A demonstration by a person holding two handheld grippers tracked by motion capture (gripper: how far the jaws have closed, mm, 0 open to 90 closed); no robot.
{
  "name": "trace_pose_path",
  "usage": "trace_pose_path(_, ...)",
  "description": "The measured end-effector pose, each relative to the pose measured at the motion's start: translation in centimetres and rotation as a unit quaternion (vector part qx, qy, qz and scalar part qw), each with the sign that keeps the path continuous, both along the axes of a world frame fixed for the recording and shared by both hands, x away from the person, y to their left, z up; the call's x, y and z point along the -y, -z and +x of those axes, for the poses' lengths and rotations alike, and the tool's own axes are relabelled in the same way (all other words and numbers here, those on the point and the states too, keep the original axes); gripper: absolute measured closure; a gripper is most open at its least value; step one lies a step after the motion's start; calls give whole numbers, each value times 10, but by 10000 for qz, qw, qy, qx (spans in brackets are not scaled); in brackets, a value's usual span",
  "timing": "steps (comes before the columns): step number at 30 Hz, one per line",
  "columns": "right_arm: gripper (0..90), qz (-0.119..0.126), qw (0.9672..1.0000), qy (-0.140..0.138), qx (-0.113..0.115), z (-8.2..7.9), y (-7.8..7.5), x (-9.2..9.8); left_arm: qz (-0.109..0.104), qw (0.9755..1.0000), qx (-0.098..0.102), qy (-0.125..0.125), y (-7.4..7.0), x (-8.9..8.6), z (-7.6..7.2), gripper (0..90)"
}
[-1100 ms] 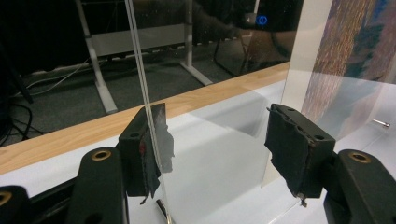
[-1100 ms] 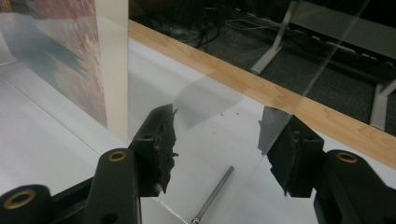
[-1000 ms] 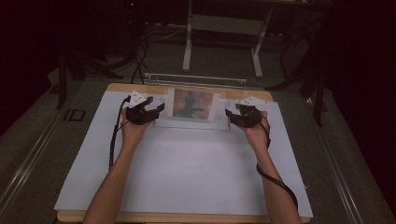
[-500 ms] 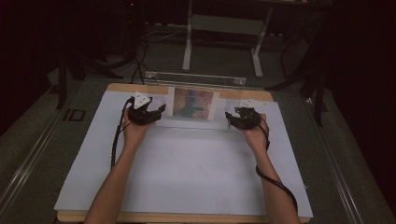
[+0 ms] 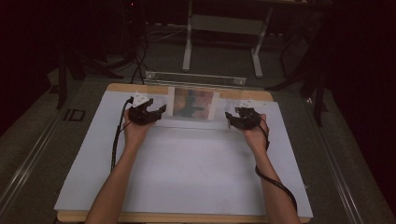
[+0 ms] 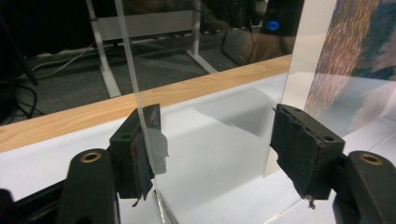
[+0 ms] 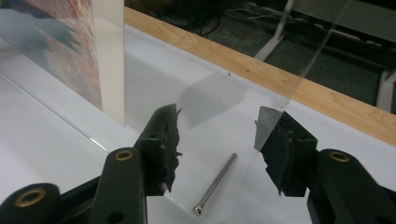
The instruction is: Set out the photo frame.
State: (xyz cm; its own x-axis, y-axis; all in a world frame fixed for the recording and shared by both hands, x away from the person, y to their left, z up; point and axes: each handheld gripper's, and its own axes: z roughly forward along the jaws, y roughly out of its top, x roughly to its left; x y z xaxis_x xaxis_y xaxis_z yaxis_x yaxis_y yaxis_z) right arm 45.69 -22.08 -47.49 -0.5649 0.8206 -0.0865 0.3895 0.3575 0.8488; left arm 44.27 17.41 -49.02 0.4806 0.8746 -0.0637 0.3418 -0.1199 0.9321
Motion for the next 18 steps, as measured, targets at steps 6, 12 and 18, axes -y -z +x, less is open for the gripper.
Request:
trace_pose_path(6, 499, 1, 10000, -16, -4, -1, -1, 1, -110, 9999, -69, -12, -2, -1, -1, 354)
trace_pose_path(12, 505, 120, 9999, 17, -80, -1, -3, 2, -111, 9998, -128, -73, -4, 1, -4, 353)
trace_pose_path(18, 497, -10, 10000, 57, 3, -7, -4, 2, -182, 9996, -144, -128, -6, 4, -10, 345)
